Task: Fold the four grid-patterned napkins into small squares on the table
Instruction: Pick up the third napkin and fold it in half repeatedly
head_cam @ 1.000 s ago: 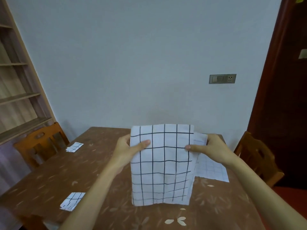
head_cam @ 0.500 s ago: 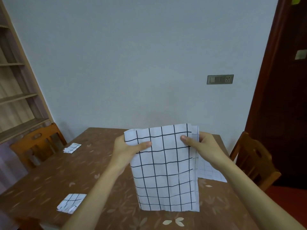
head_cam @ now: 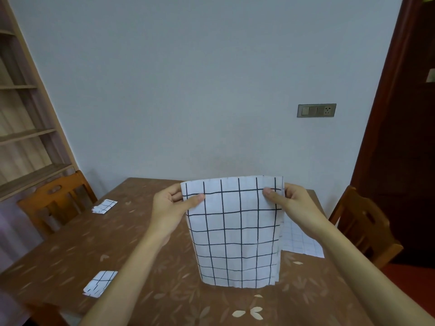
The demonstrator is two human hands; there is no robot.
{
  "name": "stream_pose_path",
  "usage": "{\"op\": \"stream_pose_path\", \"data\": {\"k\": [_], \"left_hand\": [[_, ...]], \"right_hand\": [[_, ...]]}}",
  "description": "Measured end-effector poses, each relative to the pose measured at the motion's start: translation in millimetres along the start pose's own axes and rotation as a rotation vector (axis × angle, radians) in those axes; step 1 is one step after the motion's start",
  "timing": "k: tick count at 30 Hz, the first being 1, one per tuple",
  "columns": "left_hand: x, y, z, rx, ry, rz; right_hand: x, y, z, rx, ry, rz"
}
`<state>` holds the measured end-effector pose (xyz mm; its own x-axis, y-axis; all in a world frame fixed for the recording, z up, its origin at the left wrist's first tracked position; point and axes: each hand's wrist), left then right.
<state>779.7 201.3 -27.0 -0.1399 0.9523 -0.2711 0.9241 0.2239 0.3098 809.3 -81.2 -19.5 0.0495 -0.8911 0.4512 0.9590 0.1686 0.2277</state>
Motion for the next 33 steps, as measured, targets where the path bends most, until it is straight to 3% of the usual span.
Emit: {"op": "stream_pose_path", "data": {"k": [11, 19, 26, 30, 33], "left_hand": [[2, 2, 2, -0.01, 0.052, -0.032], [-1, 1, 4, -0.16, 0.178, -0.062], [-12, -4, 9, -0.261, 0.317, -0.008], [-27, -9, 9, -0.286, 0.468, 0.114], [-40, -15, 6, -0.323, 0.484, 0.185]], "right_hand": [[3, -3, 1, 0.017, -0.071, -0.072], [2, -8, -3, 0.071, -0.14, -0.079], [-3, -12, -2, 0.201, -0.393, -0.234], [-14, -9, 18, 0.445, -0.58, -0.021], [-29, -1, 29, 0.463, -0.551, 0.139]]}}
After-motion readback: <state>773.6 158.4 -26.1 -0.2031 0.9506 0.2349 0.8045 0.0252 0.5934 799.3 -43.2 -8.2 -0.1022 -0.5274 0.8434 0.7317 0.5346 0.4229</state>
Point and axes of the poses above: each hand's wrist, its own y-axis towards the middle knuckle, its own x-axis out of the back of the hand, z = x × y, and after that the axes turned 12 degrees about -y, right-handed
